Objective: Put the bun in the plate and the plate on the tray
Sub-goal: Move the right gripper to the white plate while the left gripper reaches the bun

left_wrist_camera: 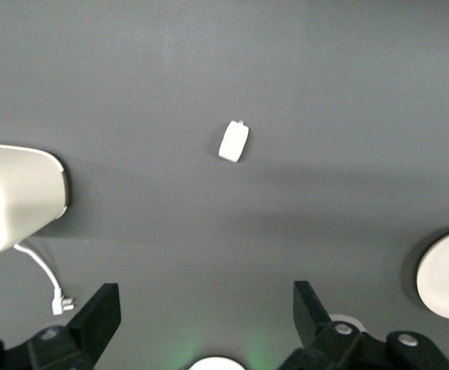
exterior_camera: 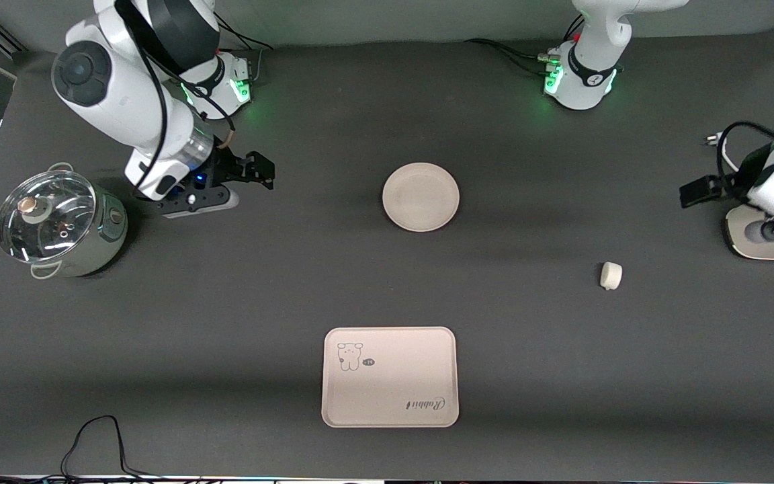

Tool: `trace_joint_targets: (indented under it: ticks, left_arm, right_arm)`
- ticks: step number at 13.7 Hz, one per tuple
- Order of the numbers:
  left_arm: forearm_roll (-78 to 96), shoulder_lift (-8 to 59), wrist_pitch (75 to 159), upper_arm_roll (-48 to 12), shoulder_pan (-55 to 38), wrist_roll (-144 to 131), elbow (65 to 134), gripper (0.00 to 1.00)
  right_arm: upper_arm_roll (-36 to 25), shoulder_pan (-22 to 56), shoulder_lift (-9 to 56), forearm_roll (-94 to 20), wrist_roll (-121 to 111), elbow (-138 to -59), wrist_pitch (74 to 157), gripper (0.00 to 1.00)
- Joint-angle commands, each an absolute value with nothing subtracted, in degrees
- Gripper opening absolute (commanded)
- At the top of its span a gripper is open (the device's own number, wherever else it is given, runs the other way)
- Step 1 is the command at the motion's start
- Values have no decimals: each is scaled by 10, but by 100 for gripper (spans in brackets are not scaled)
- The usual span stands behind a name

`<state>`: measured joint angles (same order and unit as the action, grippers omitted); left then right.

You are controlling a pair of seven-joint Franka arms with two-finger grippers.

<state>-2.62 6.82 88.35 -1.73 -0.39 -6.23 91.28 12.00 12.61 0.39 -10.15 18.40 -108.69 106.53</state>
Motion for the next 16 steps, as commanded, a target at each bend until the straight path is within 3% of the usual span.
trace_joint_targets:
  ticks: [1,4,7,14,16]
  left_arm:
    - [-28,111,929,-12,-3,-38,925,100]
    - [-28,114,1069,-7,7,45,1034,100]
    - [-23,133,1164,-6,18,77,1099,99]
    - [-18,244,1326,-7,18,91,1141,95]
    - [-11,262,1333,-8,18,91,1143,95]
  right_arm:
    - [116,167,23,-106,239,-1106,1113,100]
    - [116,206,59,-105,286,-1119,1154,100]
    - [114,229,61,-98,302,-1159,1188,100]
    - [120,240,64,-98,323,-1209,1267,100]
    - [134,236,64,-98,324,-1222,1288,100]
